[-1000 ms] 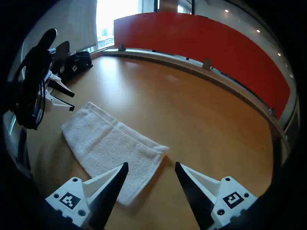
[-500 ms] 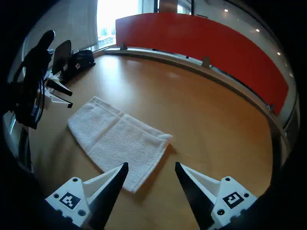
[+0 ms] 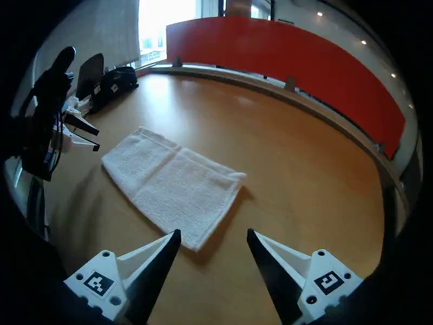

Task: Fold towel

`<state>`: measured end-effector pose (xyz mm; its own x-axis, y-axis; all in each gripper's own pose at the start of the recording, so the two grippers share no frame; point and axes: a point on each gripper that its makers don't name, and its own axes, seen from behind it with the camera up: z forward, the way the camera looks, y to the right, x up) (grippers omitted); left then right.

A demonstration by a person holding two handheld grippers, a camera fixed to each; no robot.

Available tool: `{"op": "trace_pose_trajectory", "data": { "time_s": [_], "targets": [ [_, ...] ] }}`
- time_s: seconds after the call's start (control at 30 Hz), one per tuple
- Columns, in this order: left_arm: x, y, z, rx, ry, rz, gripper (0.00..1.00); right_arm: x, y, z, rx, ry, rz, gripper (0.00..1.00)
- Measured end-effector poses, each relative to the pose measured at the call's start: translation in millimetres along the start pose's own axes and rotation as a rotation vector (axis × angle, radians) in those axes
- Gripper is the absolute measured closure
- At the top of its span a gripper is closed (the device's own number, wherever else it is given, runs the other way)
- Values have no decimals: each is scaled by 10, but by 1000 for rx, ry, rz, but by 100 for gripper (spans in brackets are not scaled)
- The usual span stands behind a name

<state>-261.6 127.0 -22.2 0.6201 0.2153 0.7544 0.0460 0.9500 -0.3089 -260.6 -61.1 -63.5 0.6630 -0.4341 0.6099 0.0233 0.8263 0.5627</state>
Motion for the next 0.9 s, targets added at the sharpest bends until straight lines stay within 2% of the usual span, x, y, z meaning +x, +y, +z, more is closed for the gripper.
{"op": "trace_pose_trajectory", "data": {
  "time_s": [0.37,0.67,0.9],
  "targets": [
    [-96,26,-112,3,12,-16,5,-51,-31,-32,20,-3,-16,6],
    [-229,10,-284,26,36,-50,5,-96,-51,-12,56,-23,-75,6],
    [-369,-49,-442,51,46,-82,5,-129,-86,14,89,-42,-118,6]
  ]
}}
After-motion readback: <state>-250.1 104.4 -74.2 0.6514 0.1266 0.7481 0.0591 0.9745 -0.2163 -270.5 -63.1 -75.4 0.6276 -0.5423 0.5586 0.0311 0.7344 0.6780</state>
